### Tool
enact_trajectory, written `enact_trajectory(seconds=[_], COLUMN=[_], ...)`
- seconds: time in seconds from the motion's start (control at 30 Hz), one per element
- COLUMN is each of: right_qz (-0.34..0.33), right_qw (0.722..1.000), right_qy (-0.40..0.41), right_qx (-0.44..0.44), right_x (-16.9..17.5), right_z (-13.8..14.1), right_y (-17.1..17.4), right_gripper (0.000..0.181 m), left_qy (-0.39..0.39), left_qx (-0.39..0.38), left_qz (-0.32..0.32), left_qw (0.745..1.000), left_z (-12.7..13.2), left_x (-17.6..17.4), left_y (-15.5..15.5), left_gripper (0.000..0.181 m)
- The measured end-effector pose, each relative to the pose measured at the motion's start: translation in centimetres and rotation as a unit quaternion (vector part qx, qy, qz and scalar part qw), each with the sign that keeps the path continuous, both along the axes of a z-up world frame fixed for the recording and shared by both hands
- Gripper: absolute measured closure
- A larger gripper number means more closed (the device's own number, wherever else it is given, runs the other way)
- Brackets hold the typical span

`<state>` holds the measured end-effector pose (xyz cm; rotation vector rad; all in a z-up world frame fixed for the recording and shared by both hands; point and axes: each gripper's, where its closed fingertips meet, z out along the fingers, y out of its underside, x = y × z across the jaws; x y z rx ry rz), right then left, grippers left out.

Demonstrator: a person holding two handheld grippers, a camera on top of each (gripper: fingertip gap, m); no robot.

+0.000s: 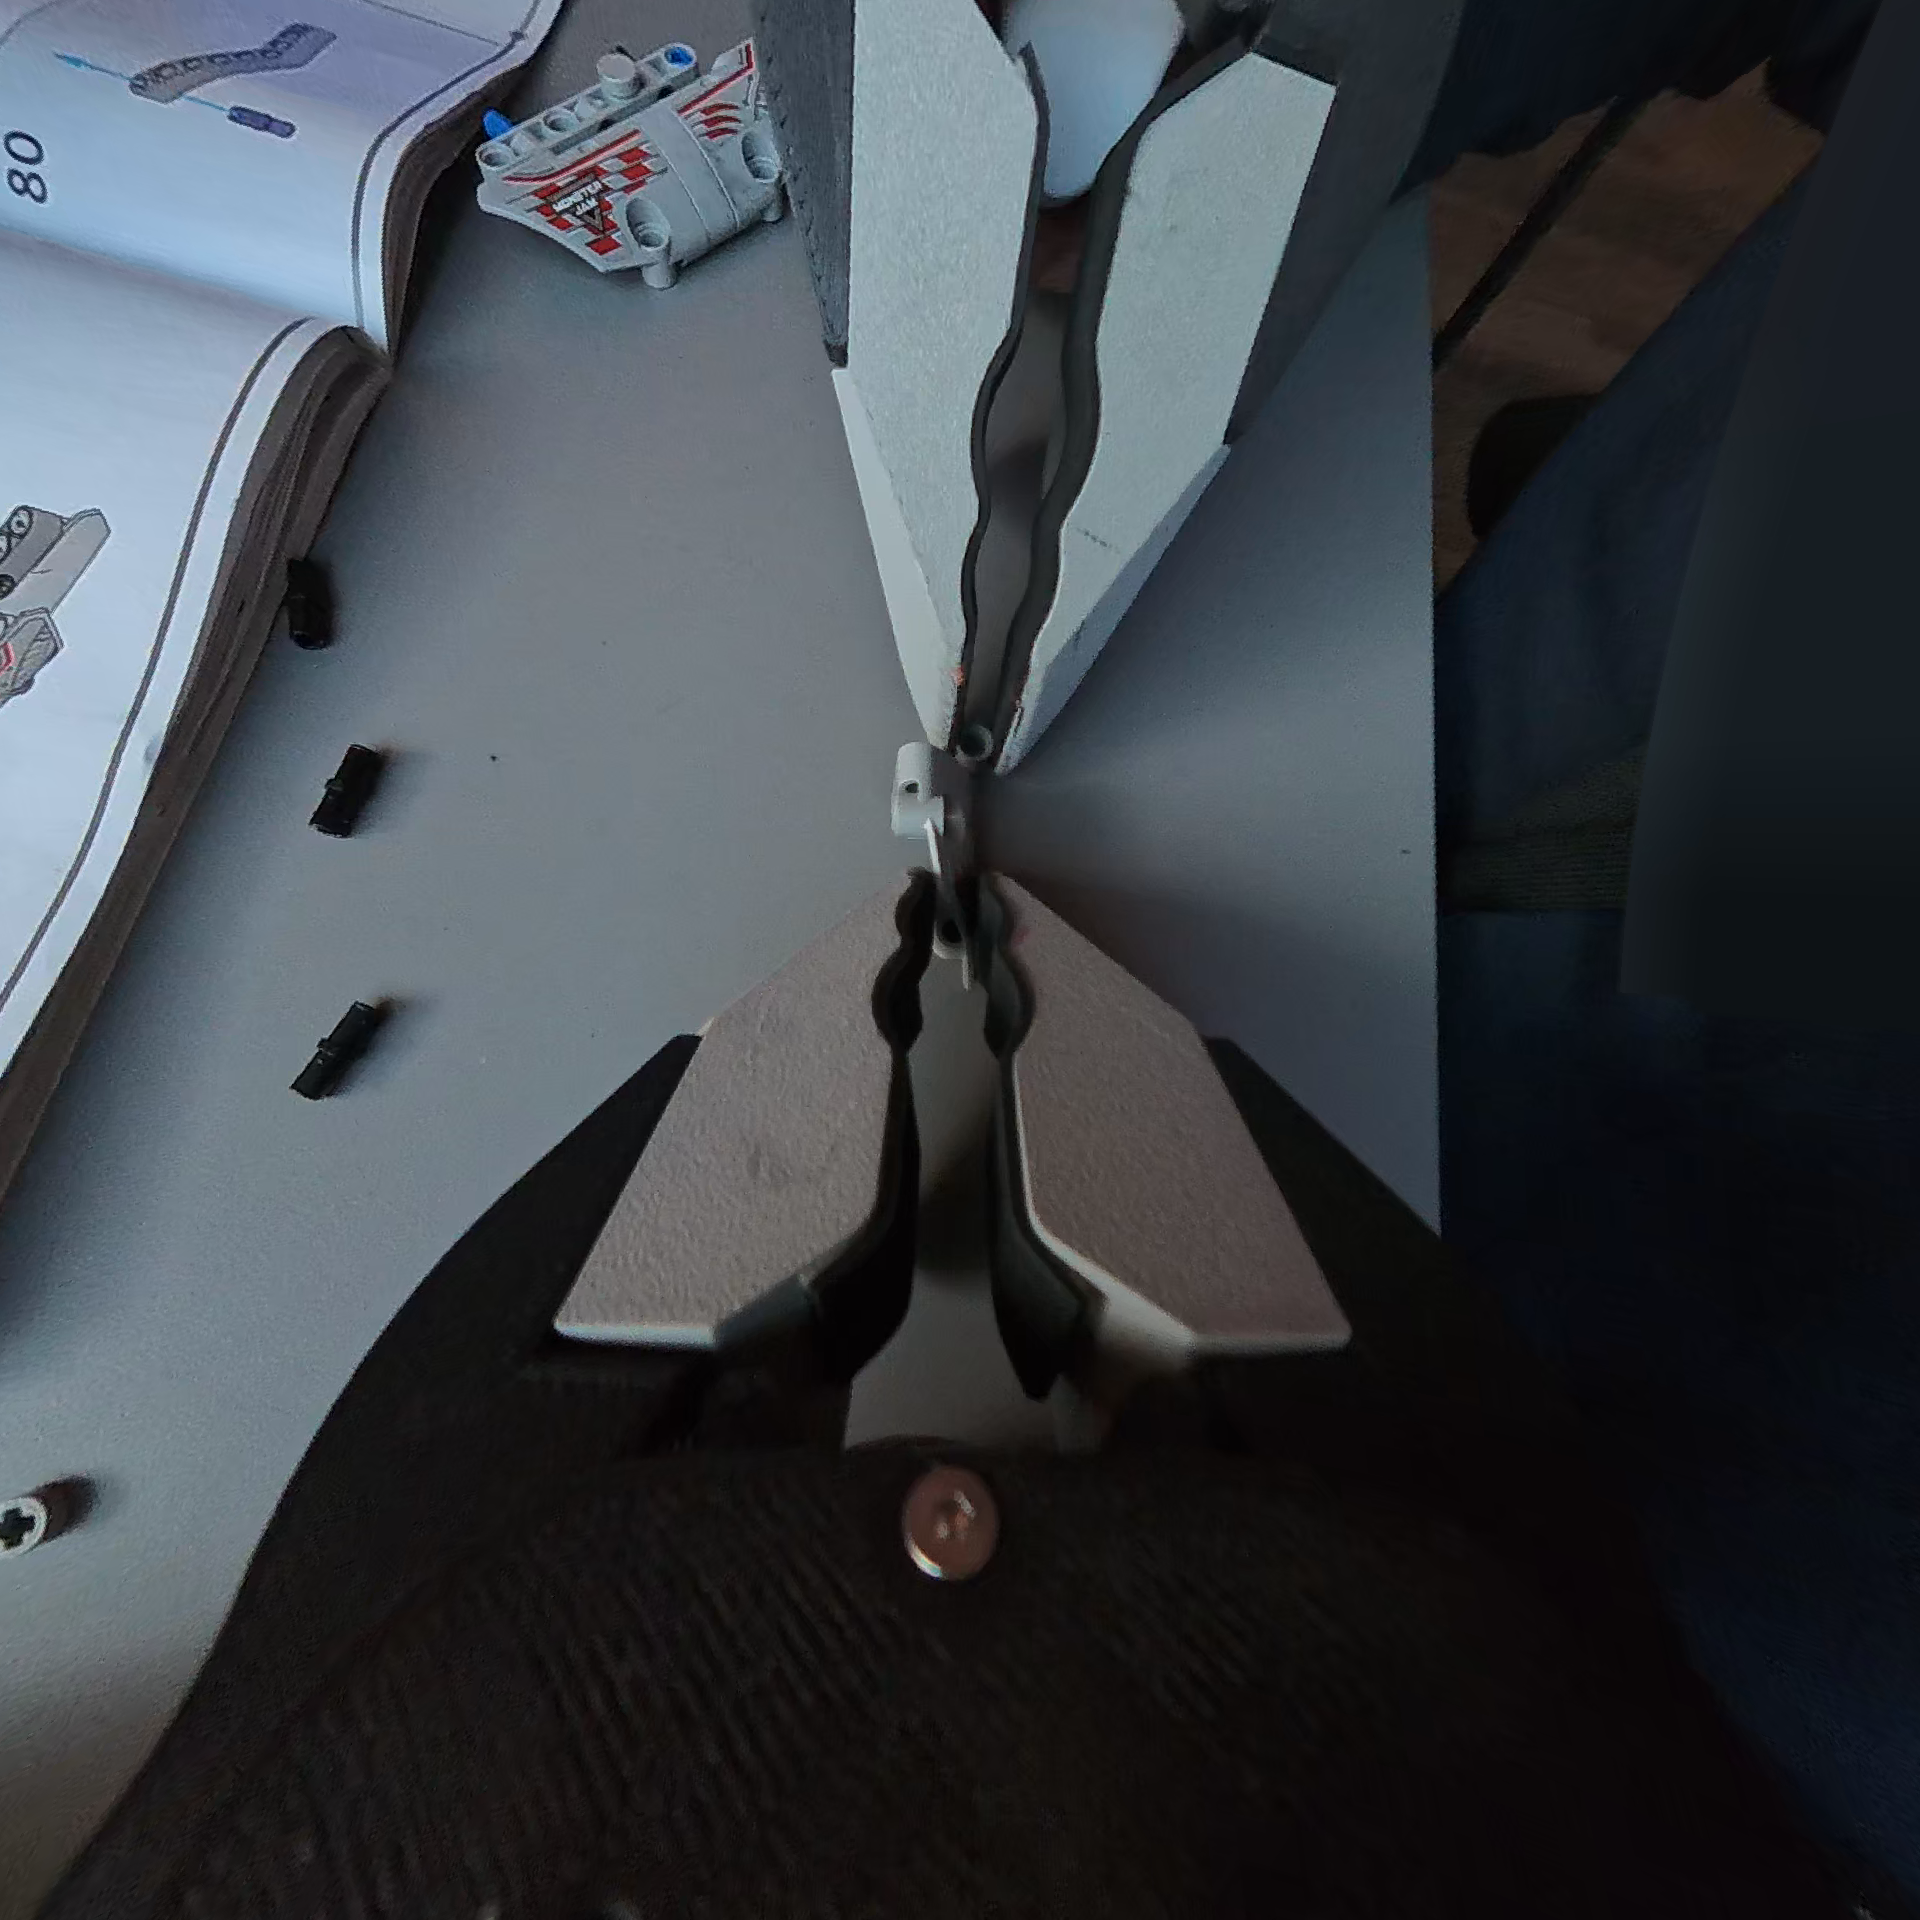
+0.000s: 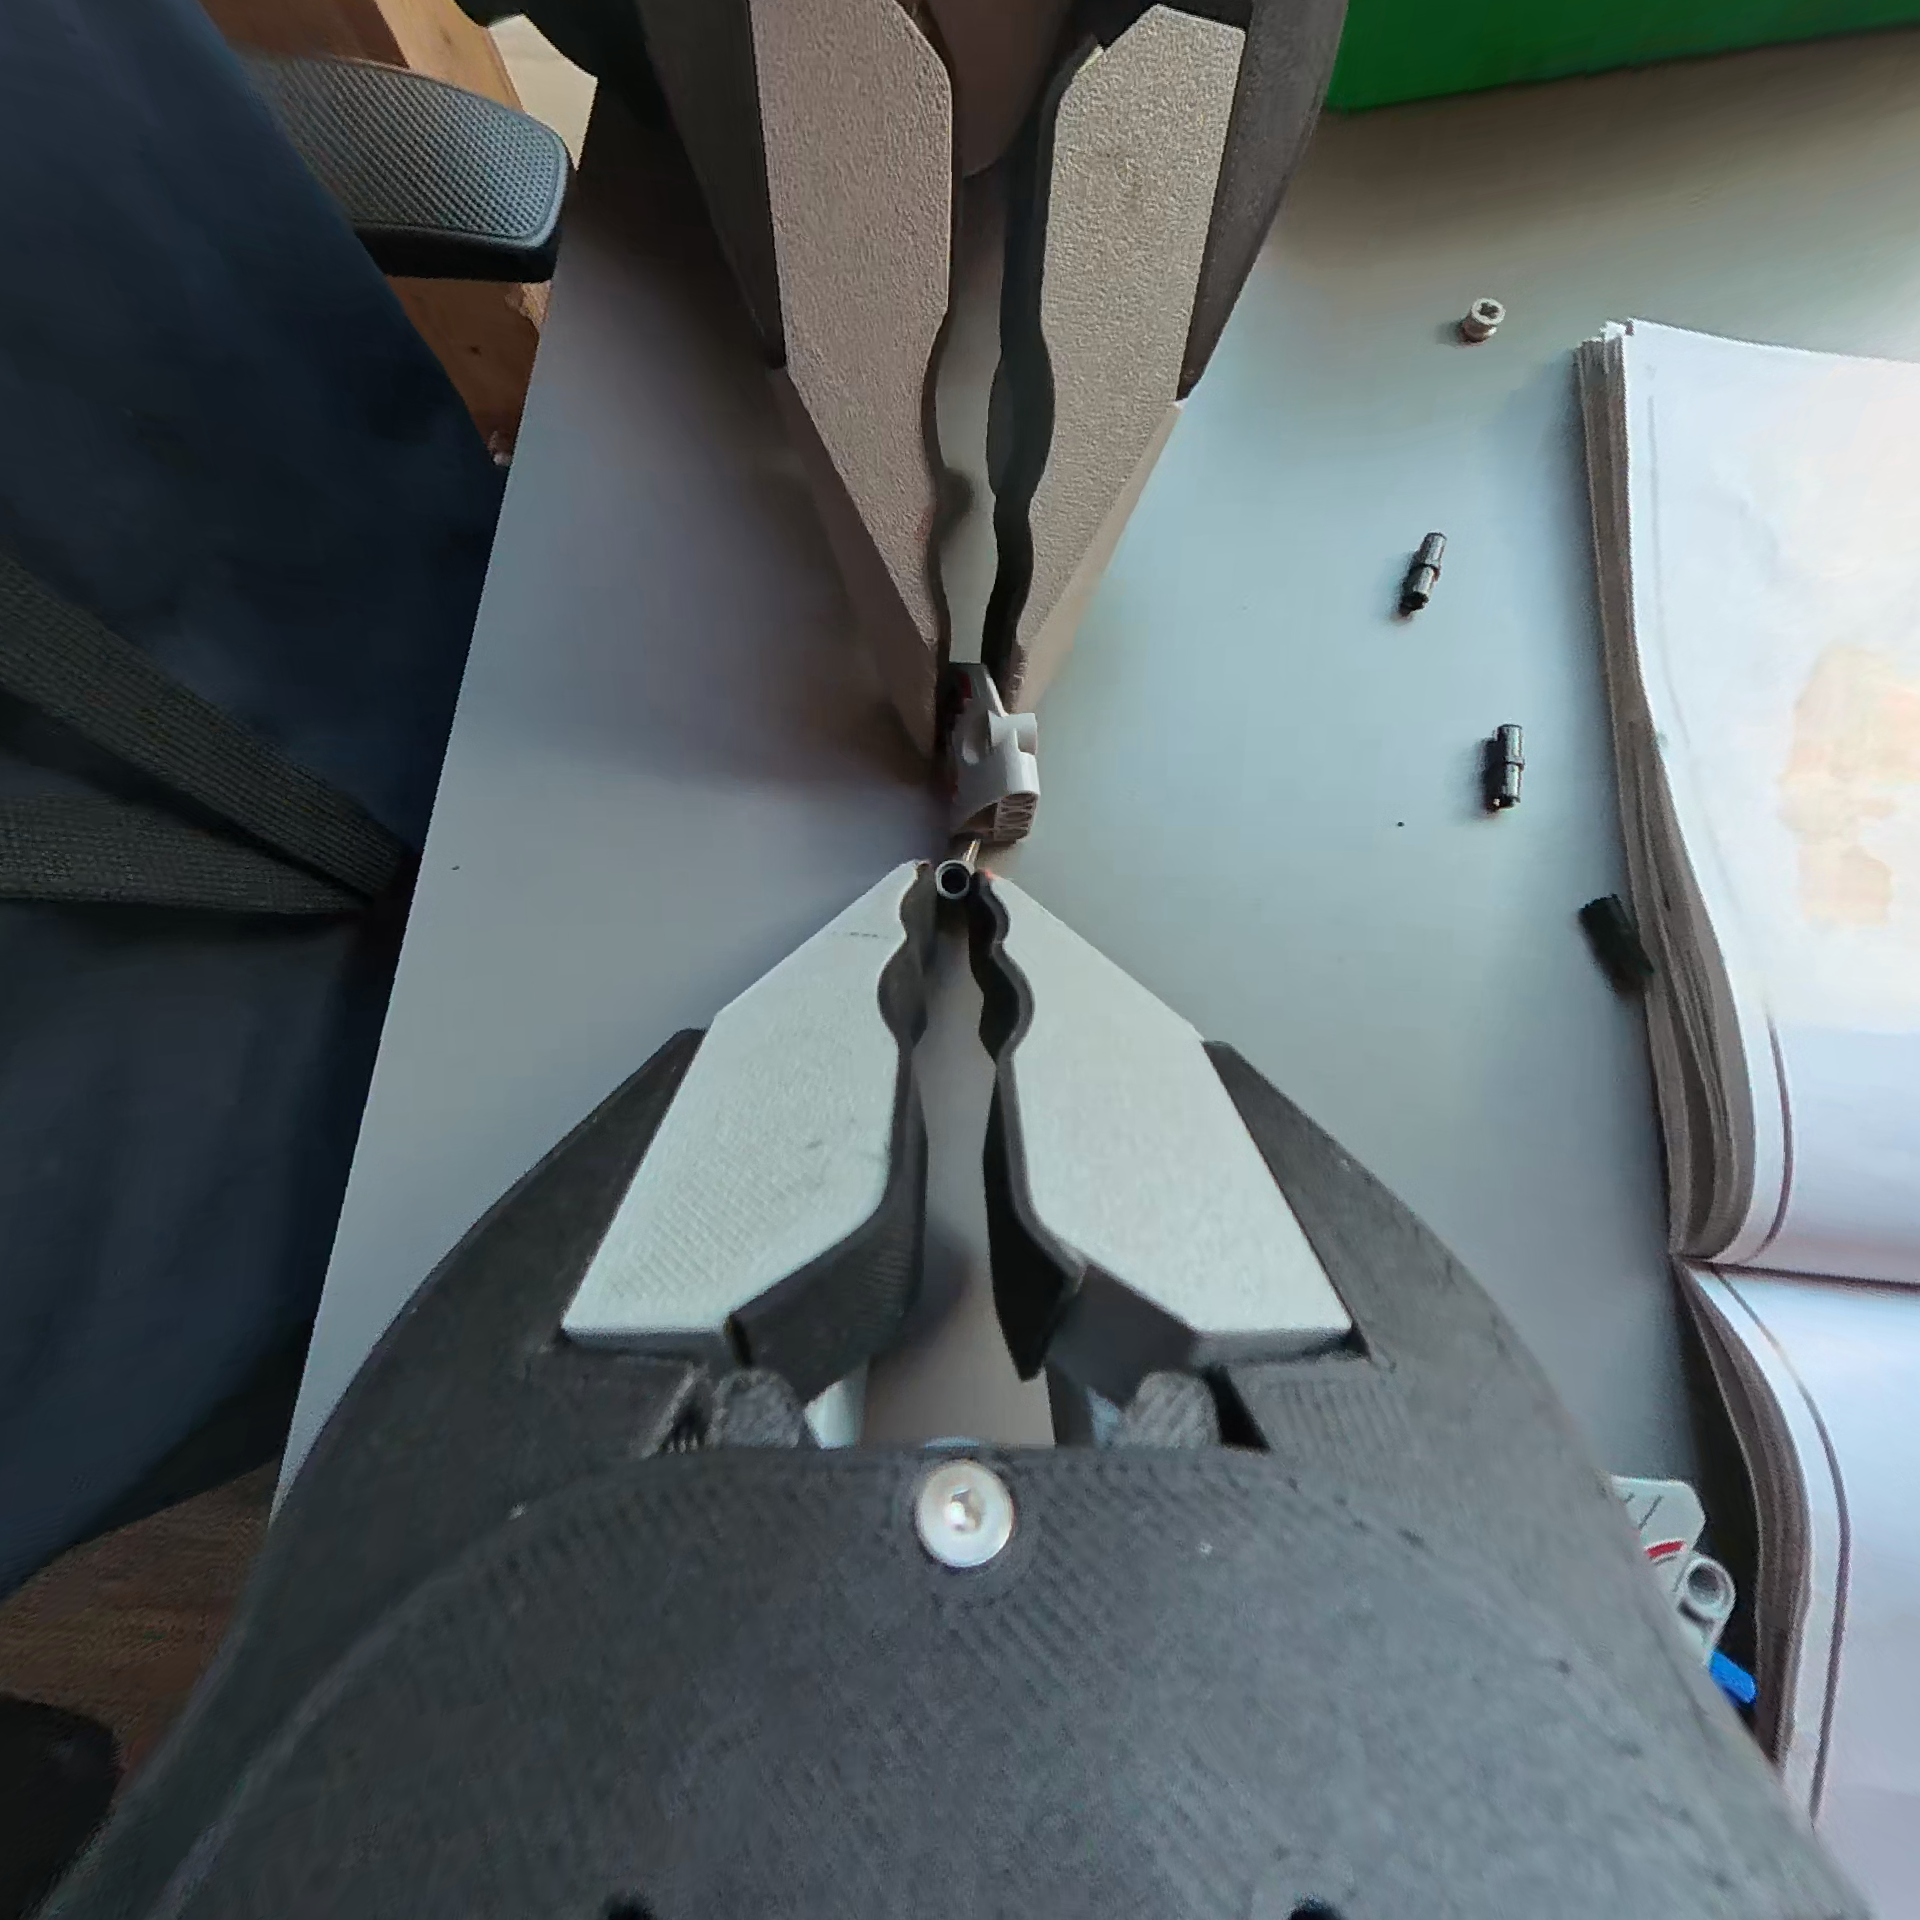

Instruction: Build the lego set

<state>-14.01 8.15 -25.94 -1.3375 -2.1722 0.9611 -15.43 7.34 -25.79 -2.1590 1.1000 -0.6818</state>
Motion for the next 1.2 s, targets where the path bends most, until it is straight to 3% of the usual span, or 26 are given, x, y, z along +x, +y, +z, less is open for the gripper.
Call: enact_trajectory(seconds=[0.67,1.03,1.2], right_qz=[0.103,0.049,0.055], right_qw=[0.995,0.999,0.998], right_qy=[-0.010,0.006,0.006], right_qx=[-0.014,0.002,-0.011], right_x=[0.19,-0.79,-0.74], right_z=[-0.02,0.27,0.33], right_y=[0.32,0.65,0.40], right_gripper=[0.178,0.177,0.177], left_qy=[-0.005,-0.001,-0.002], left_qx=[-0.011,-0.006,-0.004], left_qz=[-0.090,-0.030,-0.026], left_qw=[0.996,1.000,1.000], left_z=[0.02,0.07,0.05], left_x=[0.36,0.77,0.82], left_y=[0.02,0.77,0.56], left_gripper=[0.177,0.180,0.179])
